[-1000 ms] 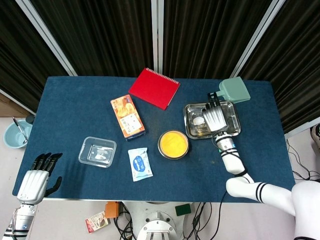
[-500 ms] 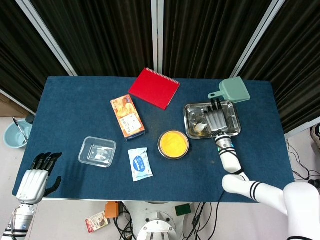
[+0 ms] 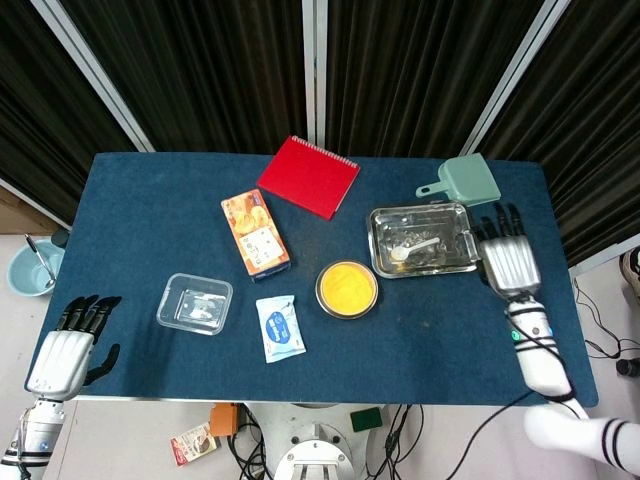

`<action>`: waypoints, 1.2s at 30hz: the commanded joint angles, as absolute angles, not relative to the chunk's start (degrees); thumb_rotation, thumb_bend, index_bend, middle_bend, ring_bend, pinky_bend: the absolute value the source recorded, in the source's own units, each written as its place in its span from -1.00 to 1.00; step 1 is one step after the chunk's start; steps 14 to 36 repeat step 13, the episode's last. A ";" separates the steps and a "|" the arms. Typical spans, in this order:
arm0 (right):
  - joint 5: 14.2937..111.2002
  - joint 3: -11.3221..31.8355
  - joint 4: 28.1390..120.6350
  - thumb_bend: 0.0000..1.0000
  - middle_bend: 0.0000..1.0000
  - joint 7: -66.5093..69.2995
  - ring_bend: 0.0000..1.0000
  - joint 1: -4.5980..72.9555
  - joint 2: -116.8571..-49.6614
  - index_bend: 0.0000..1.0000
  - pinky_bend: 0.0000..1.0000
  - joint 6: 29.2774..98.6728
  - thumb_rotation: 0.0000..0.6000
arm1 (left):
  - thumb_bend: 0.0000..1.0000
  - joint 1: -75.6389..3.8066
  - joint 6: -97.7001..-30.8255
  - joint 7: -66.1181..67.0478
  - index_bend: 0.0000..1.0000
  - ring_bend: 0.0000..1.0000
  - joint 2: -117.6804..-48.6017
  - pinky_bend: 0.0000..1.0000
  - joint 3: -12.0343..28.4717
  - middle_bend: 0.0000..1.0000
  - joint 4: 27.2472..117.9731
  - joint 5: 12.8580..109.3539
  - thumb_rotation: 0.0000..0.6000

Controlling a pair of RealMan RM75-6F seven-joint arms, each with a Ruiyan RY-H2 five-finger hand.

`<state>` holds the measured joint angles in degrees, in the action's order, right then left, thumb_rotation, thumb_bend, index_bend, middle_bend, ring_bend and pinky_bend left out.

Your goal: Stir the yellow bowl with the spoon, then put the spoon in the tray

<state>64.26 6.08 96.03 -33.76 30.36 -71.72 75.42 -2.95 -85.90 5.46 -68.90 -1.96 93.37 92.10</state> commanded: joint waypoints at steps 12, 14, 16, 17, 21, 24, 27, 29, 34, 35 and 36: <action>89.63 -8.52 89.29 -0.26 -0.95 -3.24 -1.00 7.11 -69.93 -1.00 -1.00 96.33 1.00 | -0.22 -1.58 -90.16 10.25 -0.79 -0.85 -68.53 -0.82 -0.93 -0.73 94.48 92.91 1.00; 90.33 -8.46 89.00 -0.26 -0.95 -2.73 -1.00 6.85 -70.11 -1.00 -1.00 96.42 1.00 | -0.22 -1.48 -90.17 10.51 -0.79 -0.85 -68.17 -0.82 -0.81 -0.73 94.68 92.49 1.00; 90.33 -8.46 89.00 -0.26 -0.95 -2.73 -1.00 6.85 -70.11 -1.00 -1.00 96.42 1.00 | -0.22 -1.48 -90.17 10.51 -0.79 -0.85 -68.17 -0.82 -0.81 -0.73 94.68 92.49 1.00; 90.33 -8.46 89.00 -0.26 -0.95 -2.73 -1.00 6.85 -70.11 -1.00 -1.00 96.42 1.00 | -0.22 -1.48 -90.17 10.51 -0.79 -0.85 -68.17 -0.82 -0.81 -0.73 94.68 92.49 1.00; 90.33 -8.46 89.00 -0.26 -0.95 -2.73 -1.00 6.85 -70.11 -1.00 -1.00 96.42 1.00 | -0.22 -1.48 -90.17 10.51 -0.79 -0.85 -68.17 -0.82 -0.81 -0.73 94.68 92.49 1.00; 90.33 -8.46 89.00 -0.26 -0.95 -2.73 -1.00 6.85 -70.11 -1.00 -1.00 96.42 1.00 | -0.22 -1.48 -90.17 10.51 -0.79 -0.85 -68.17 -0.82 -0.81 -0.73 94.68 92.49 1.00; 90.33 -8.46 89.00 -0.26 -0.95 -2.73 -1.00 6.85 -70.11 -1.00 -1.00 96.42 1.00 | -0.22 -1.48 -90.17 10.51 -0.79 -0.85 -68.17 -0.82 -0.81 -0.73 94.68 92.49 1.00; 90.33 -8.46 89.00 -0.26 -0.95 -2.73 -1.00 6.85 -70.11 -1.00 -1.00 96.42 1.00 | -0.22 -1.48 -90.17 10.51 -0.79 -0.85 -68.17 -0.82 -0.81 -0.73 94.68 92.49 1.00; 90.33 -8.46 89.00 -0.26 -0.95 -2.73 -1.00 6.85 -70.11 -1.00 -1.00 96.42 1.00 | -0.22 -1.48 -90.17 10.51 -0.79 -0.85 -68.17 -0.82 -0.81 -0.73 94.68 92.49 1.00; 90.33 -8.46 89.00 -0.26 -0.95 -2.73 -1.00 6.85 -70.11 -1.00 -1.00 96.42 1.00 | -0.22 -1.48 -90.17 10.51 -0.79 -0.85 -68.17 -0.82 -0.81 -0.73 94.68 92.49 1.00; 90.33 -8.46 89.00 -0.26 -0.95 -2.73 -1.00 6.85 -70.11 -1.00 -1.00 96.42 1.00 | -0.22 -1.48 -90.17 10.51 -0.79 -0.85 -68.17 -0.82 -0.81 -0.73 94.68 92.49 1.00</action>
